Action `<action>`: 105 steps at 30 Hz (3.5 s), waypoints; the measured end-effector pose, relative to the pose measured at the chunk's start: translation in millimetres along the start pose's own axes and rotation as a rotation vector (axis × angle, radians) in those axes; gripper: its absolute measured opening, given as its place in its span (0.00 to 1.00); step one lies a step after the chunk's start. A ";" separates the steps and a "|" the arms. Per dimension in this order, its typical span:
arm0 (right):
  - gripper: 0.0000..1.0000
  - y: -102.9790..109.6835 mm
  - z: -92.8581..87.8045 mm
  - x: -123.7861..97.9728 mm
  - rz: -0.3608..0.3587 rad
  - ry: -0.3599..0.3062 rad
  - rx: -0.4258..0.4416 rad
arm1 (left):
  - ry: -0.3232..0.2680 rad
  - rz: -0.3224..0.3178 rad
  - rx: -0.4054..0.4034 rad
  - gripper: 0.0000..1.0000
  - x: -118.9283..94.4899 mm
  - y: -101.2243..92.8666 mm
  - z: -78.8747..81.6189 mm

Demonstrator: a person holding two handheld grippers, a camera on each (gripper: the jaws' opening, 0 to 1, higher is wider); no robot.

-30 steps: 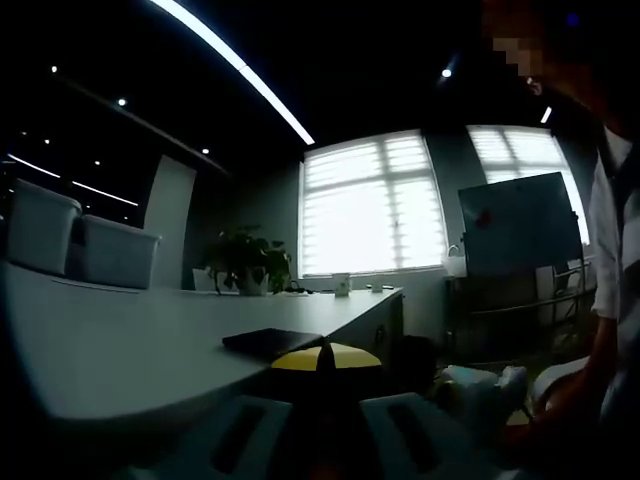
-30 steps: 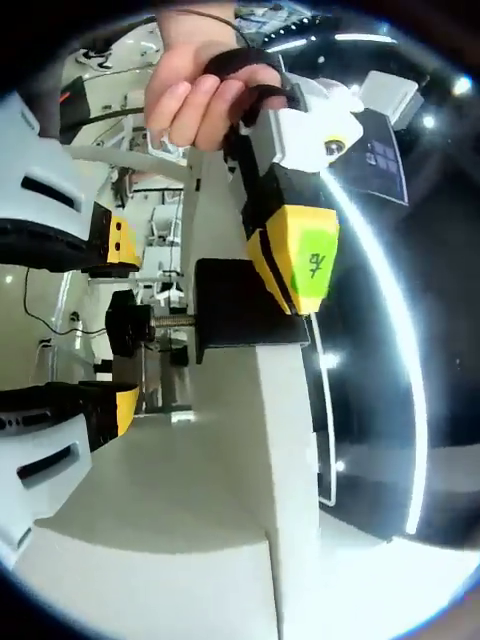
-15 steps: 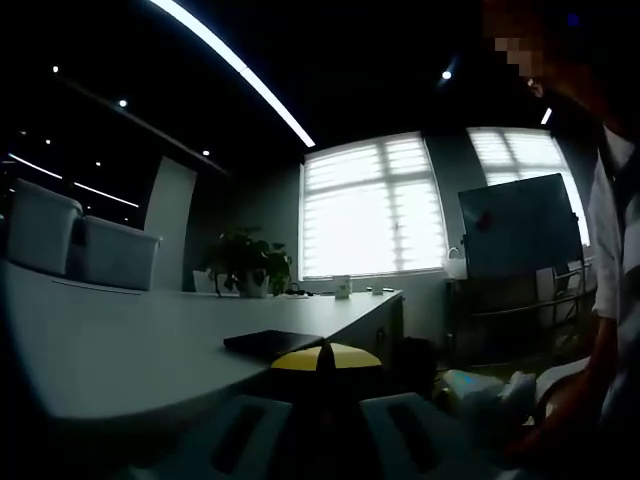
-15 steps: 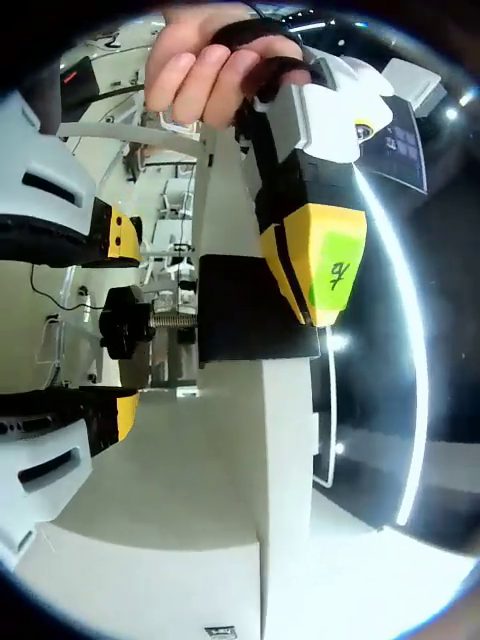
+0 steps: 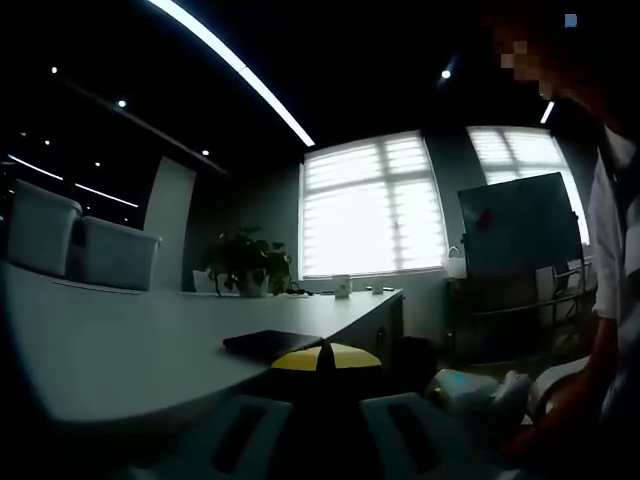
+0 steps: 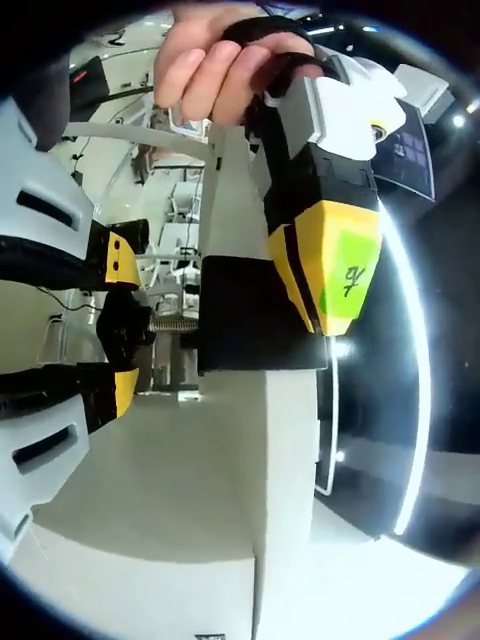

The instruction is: Clamp the fixed fixture on the desktop, loosen the retaining clip, secure it to the edge of the desk, and tighten the retaining clip.

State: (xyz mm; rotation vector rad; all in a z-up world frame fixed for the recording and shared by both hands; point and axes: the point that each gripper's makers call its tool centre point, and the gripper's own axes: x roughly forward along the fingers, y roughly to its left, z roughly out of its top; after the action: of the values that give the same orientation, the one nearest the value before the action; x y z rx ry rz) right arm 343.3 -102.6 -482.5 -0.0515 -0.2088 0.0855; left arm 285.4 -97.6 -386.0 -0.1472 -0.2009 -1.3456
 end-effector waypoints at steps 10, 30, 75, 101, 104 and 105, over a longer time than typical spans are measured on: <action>0.26 7.3 1.5 4.7 0.317 0.000 -0.024 | 0.004 -0.008 -0.008 0.01 0.5 -0.2 0.0; 0.47 -4.0 -0.8 -10.9 -0.033 0.022 0.045 | 0.011 -0.005 0.001 0.01 0.5 -0.8 -0.8; 0.26 9.3 0.4 4.3 0.298 0.006 0.016 | 0.015 0.001 0.007 0.01 -0.5 0.9 0.8; 0.37 2.2 0.7 -8.5 -0.099 0.036 0.049 | -0.003 0.008 0.006 0.01 -1.3 0.9 1.3; 0.34 3.5 3.8 -7.1 -0.093 0.029 0.027 | -0.004 0.010 0.005 0.01 -1.2 1.1 1.2; 0.30 3.2 5.7 -6.6 -0.093 0.022 0.015 | -0.004 0.010 0.005 0.01 -1.2 1.1 1.1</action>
State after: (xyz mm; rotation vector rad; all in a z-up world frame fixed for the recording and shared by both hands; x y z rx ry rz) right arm 335.4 -99.8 -478.4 -0.0272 -0.1885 -0.0062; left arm 286.2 -96.0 -385.2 -0.1459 -0.2066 -1.3351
